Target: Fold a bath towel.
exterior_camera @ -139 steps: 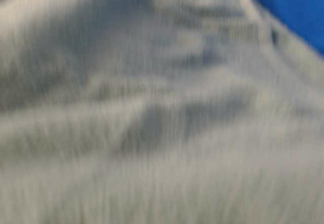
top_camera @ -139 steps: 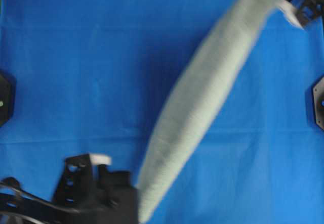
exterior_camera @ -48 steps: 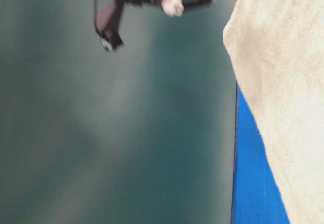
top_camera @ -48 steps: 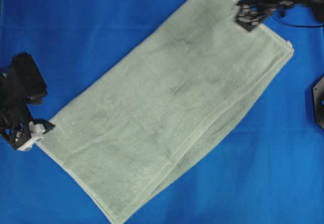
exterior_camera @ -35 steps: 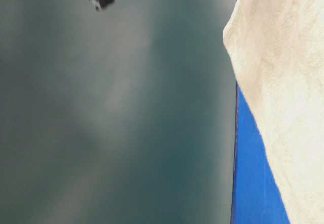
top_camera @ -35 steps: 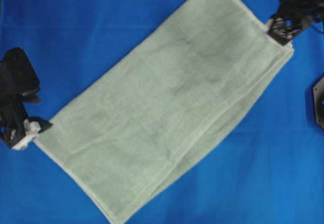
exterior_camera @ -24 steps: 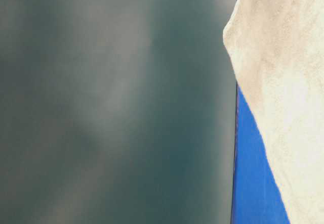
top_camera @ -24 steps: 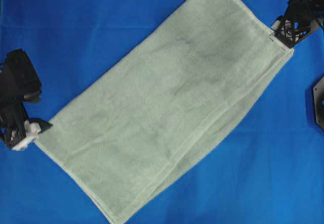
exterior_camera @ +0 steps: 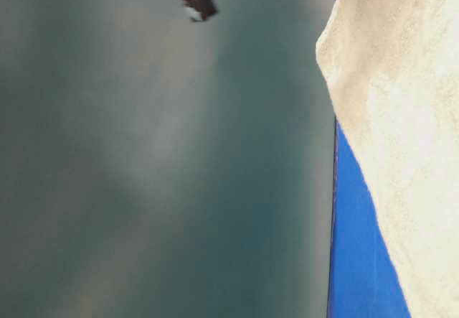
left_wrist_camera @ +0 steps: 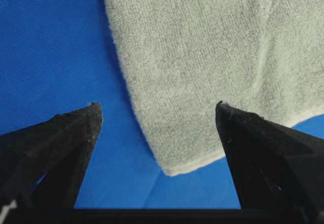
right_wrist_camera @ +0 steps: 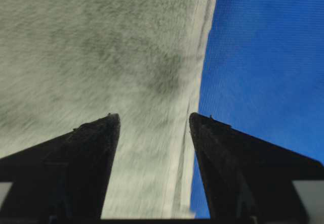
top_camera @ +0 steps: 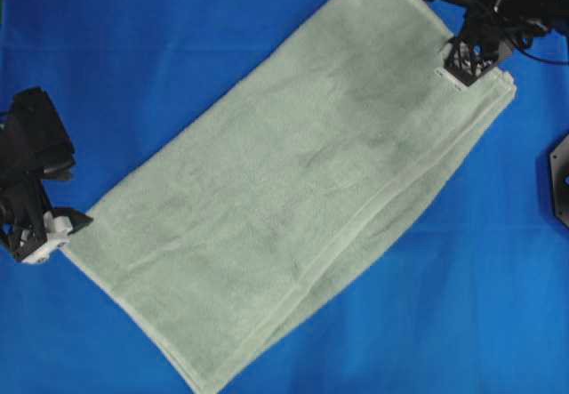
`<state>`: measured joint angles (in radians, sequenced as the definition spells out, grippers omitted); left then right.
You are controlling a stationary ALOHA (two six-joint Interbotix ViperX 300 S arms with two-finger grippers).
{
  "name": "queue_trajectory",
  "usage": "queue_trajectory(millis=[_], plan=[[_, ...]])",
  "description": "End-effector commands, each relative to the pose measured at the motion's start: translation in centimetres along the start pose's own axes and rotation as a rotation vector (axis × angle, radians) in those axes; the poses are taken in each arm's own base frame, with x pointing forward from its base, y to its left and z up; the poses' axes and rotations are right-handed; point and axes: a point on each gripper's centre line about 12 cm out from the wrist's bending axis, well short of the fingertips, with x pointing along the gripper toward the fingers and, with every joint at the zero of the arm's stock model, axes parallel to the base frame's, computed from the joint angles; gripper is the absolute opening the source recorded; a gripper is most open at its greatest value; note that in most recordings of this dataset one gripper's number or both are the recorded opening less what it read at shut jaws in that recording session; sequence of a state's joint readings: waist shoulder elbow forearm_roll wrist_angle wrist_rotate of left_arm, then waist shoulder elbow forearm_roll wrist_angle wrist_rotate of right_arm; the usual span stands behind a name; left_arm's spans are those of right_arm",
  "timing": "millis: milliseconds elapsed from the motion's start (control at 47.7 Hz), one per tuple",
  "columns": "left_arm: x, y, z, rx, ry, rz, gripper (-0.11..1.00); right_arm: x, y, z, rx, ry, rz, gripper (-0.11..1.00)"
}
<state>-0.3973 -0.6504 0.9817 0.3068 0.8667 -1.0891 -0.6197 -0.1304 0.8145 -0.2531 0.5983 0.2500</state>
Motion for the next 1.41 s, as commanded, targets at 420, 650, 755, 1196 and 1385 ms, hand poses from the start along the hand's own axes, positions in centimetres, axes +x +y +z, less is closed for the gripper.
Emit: queue_trajectory(millis=[420, 650, 755, 1196, 1385], plan=[[-0.5, -0.7, 0.8, -0.005, -0.021, -0.024, 0.86, 4.9, -0.9, -2.1, 0.032, 0.047, 0.014, 0.59], [-0.5, -0.7, 0.8, -0.004, -0.02, -0.023, 0.86, 4.6, -0.5, -2.3, 0.045, 0.056, 0.024, 0.21], [-0.5, -0.8, 0.8, -0.004, -0.021, -0.024, 0.86, 3.8, -0.1, -1.9, 0.047, 0.029, 0.033, 0.2], [-0.5, -0.9, 0.9, 0.004, -0.02, -0.024, 0.86, -7.5, 9.7, 2.8, -0.013, -0.163, 0.189, 0.2], [-0.4, -1.0, 0.9, 0.017, -0.025, -0.03, 0.86, -8.5, 17.4, 3.6, -0.072, -0.171, 0.258, 0.2]])
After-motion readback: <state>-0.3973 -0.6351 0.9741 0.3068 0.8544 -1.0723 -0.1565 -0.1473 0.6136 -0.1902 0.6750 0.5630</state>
